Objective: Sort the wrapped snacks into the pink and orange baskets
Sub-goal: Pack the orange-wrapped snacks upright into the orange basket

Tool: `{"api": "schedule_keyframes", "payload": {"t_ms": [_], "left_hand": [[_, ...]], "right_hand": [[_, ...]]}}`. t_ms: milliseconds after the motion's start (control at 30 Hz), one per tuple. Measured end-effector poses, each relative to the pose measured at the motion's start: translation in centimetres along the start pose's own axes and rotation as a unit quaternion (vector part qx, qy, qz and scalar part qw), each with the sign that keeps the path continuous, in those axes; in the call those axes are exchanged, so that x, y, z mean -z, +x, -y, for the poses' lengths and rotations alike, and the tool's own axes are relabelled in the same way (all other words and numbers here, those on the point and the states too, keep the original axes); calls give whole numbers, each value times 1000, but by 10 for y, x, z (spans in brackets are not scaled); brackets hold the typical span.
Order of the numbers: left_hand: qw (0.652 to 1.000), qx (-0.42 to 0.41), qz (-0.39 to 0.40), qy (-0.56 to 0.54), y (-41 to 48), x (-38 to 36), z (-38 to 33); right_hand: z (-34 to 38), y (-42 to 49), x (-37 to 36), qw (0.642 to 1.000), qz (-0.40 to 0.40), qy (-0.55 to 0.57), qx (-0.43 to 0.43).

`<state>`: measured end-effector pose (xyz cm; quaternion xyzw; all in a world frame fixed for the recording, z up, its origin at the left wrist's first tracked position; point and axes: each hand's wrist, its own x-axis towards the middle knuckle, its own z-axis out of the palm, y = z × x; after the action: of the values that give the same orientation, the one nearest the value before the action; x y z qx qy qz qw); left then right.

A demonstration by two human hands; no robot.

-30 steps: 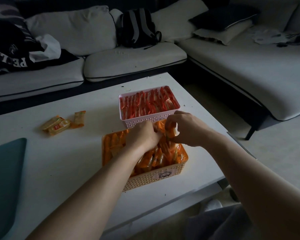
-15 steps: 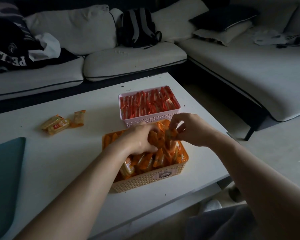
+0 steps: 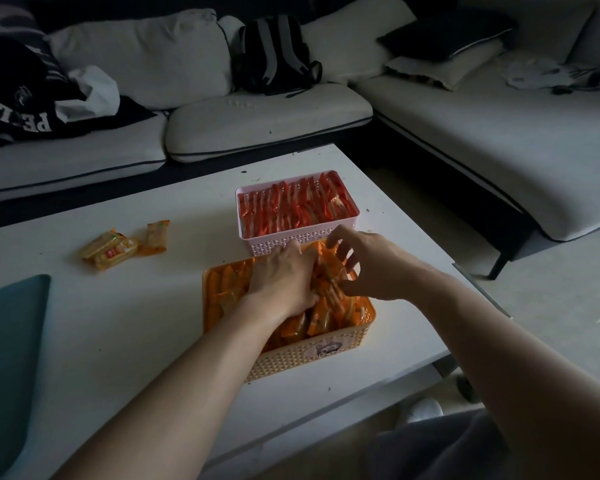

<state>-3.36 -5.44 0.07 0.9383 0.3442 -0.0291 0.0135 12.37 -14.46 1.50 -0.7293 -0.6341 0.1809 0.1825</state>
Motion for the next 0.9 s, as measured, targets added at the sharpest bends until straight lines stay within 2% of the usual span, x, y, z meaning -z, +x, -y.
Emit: {"api": "schedule_keyframes", "payload": {"t_ms": [133, 333, 533, 633, 800, 900], "left_hand": [[1000, 5, -17, -3, 1, 2, -1], [998, -5, 66, -16, 5, 5, 2], [995, 11, 57, -78, 5, 1, -1], [996, 21, 36, -73, 6, 3, 1], [1000, 6, 6, 1, 9, -3, -7], [1000, 3, 24, 2, 12, -7, -7]], "right_hand": [[1, -1, -2, 993, -39, -107, 19], [-6, 0, -4, 998, -23, -63, -1], [-6, 2, -7, 996, -39, -78, -4], [-5, 2, -8, 996, -53, -73, -5], [-1, -3, -17, 977, -41, -205, 31], [3, -4, -18, 968, -37, -247, 29]]}}
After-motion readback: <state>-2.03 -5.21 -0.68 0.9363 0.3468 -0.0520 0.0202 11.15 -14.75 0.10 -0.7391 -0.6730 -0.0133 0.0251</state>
